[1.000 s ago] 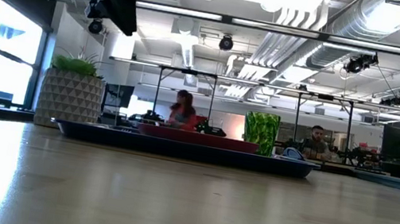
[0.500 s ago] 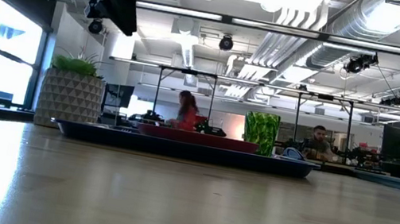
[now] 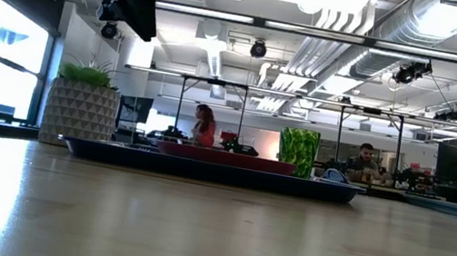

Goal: Pick and place plate/cup/fork/spoon on tray
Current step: Put the orange spoon on the left of the pink plate on the blue tray

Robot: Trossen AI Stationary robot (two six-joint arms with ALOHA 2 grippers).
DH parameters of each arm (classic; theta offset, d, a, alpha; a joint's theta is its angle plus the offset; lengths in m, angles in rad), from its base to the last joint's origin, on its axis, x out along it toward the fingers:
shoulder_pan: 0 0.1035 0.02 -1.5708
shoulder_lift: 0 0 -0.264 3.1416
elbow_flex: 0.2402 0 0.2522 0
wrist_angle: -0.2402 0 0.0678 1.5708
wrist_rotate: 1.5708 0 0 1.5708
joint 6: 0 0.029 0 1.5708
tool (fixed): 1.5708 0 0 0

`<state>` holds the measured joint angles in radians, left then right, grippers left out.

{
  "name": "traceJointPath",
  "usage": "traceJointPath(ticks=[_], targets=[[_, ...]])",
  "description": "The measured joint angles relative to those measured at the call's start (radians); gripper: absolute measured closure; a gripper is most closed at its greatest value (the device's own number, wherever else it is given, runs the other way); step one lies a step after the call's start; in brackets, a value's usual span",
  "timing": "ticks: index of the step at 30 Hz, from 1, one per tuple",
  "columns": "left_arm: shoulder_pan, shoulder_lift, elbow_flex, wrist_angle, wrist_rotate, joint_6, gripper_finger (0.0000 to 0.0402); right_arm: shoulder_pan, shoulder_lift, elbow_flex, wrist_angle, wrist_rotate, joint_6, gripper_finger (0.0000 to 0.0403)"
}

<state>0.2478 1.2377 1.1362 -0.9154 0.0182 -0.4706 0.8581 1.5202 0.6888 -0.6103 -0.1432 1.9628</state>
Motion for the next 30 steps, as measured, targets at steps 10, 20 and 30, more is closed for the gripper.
traceJointPath(ticks=[10, 20, 30], targets=[[0.000, 0.000, 0.000, 0.000, 0.000, 0.000, 0.0344, 0.000, 0.003, 0.000, -0.002, -0.006, 0.041, 0.0358], [0.000, 0.000, 0.000, 0.000, 0.000, -0.025, 0.0344, -0.019, 0.012, 0.070, -0.091, 0.038, 0.049, 0.0387], [0.000, 0.000, 0.000, 0.000, 0.000, -0.060, 0.0344, -0.023, 0.010, 0.150, -0.071, 0.200, 0.169, 0.0387]])
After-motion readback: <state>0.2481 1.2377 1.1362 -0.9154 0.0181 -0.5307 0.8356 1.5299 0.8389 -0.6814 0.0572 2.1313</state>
